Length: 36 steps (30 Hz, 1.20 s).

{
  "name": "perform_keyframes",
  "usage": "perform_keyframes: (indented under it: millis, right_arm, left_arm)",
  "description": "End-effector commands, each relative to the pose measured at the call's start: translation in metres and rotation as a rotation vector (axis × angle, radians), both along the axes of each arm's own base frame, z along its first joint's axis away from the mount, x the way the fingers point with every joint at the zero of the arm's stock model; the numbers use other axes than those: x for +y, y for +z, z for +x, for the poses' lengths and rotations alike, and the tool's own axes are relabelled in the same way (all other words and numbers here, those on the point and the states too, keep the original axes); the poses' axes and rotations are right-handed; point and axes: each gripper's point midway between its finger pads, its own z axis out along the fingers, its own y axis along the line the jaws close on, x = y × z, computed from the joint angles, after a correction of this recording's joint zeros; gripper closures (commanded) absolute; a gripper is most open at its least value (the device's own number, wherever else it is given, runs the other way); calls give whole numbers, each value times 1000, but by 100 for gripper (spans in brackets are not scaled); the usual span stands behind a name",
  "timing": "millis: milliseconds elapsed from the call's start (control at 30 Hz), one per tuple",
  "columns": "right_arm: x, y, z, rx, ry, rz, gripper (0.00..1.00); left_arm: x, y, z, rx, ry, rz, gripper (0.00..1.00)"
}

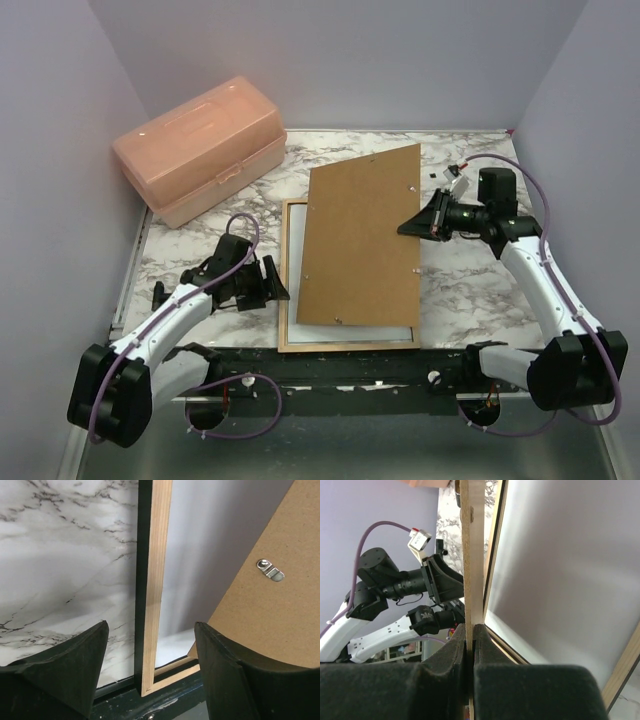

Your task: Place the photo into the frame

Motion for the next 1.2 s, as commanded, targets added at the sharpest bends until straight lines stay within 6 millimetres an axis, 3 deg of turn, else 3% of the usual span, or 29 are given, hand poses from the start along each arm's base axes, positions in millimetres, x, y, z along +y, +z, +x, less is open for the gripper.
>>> perform_keyframes:
  millis: [0,133,533,1167]
  right_arm:
    - [10,12,-2,-19,75,80,100]
    - [11,1,-2,30,85,90,100]
    - [15,-29,-3,170,129,114,100]
    - [17,-62,-8,272,163,136,100]
  left_arm:
    - [-6,0,-3,10,-38,-95,33]
    - [-2,-6,2,24,-12,-72,40]
    - [15,-17,13,37,13,56,50]
    - [20,-33,15,64,10,106,53]
